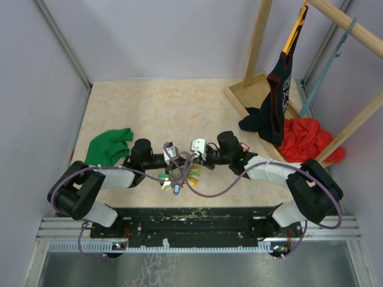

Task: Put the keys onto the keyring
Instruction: Insert the key onto the keyring.

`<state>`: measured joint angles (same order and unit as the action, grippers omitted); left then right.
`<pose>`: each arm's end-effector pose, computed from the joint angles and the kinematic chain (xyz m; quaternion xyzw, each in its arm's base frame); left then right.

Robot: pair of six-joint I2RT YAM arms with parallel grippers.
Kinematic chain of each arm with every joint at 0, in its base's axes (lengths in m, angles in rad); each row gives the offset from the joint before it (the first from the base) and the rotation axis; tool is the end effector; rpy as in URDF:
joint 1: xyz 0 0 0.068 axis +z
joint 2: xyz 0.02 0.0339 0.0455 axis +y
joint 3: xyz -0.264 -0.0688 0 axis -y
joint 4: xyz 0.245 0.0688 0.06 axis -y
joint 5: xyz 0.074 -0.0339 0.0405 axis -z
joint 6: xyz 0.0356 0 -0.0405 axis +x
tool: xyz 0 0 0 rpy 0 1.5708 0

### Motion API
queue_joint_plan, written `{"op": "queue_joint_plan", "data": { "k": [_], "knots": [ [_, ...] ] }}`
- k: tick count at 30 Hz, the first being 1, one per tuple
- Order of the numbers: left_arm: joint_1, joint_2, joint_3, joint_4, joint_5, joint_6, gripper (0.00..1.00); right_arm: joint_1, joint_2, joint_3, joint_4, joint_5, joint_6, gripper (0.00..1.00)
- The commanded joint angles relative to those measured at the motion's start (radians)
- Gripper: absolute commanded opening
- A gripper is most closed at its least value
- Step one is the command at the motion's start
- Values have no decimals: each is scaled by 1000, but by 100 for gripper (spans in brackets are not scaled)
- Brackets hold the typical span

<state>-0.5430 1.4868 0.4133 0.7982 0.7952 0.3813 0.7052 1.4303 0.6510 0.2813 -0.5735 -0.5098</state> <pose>0.2117 -0.1575 0.1630 0.5370 0.5539 -0.3527 0.5296 0.2089 0.2032 0.1958 -0.5893 0.5944 0.2898 0.4641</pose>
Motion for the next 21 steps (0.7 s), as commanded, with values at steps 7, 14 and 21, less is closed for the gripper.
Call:
{"op": "queue_joint_plan", "data": {
  "k": [7,14,21],
  "knots": [
    [-11,-20,24,-18,29,21,0,10,13,84,-34,-81,-44,0],
    [-12,-8,44,-16,-2,-52,0,17,-16,62,-43,-38,-66,0],
    [-11,1,74,-58,-60,-130,0,61,-21,35,-32,76,-112,0]
  ]
}}
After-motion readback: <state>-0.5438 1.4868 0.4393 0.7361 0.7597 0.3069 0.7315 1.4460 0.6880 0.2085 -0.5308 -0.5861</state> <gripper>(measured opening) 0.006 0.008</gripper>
